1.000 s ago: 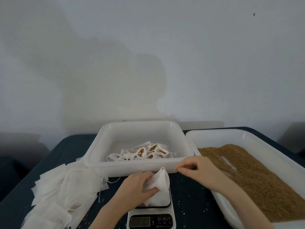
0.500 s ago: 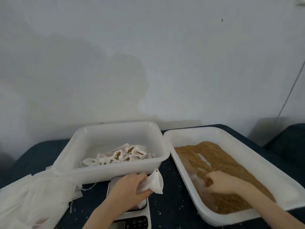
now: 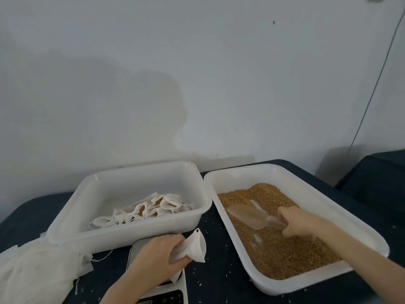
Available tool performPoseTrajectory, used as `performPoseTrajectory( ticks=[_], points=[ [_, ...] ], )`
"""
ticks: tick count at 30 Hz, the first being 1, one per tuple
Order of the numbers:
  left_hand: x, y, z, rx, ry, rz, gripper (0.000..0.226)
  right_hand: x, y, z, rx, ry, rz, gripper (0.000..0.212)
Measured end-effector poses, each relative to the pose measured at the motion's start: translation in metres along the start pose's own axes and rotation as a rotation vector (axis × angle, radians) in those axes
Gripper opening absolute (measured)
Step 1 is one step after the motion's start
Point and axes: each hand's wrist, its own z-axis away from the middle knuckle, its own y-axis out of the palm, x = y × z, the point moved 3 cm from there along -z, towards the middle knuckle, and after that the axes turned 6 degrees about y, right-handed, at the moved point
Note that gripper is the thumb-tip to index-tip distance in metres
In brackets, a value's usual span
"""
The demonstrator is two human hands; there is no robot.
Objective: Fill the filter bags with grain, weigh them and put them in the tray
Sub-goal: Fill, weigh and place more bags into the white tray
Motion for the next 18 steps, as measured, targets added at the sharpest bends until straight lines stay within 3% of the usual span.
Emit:
performPoseTrajectory(
  ticks=[6,9,18],
  points=[
    [0.000,-0.001,0.000,-0.023,0.018,-0.013,0.045,-0.054,-0.018,0.001,-0.131,0.102,0.210,0.036],
    [0.002,0.003,-0.002,0.000,-0.002,-0.010,0.052,-0.065,-0.021,0.001,-0.198,0.094,0.283,0.031],
    [0.000,0.001,-0.001,0.034,-0.011,0.009,0.042,-0.058,-0.019,0.002,-0.165,-0.104,0.316,0.031]
  ],
)
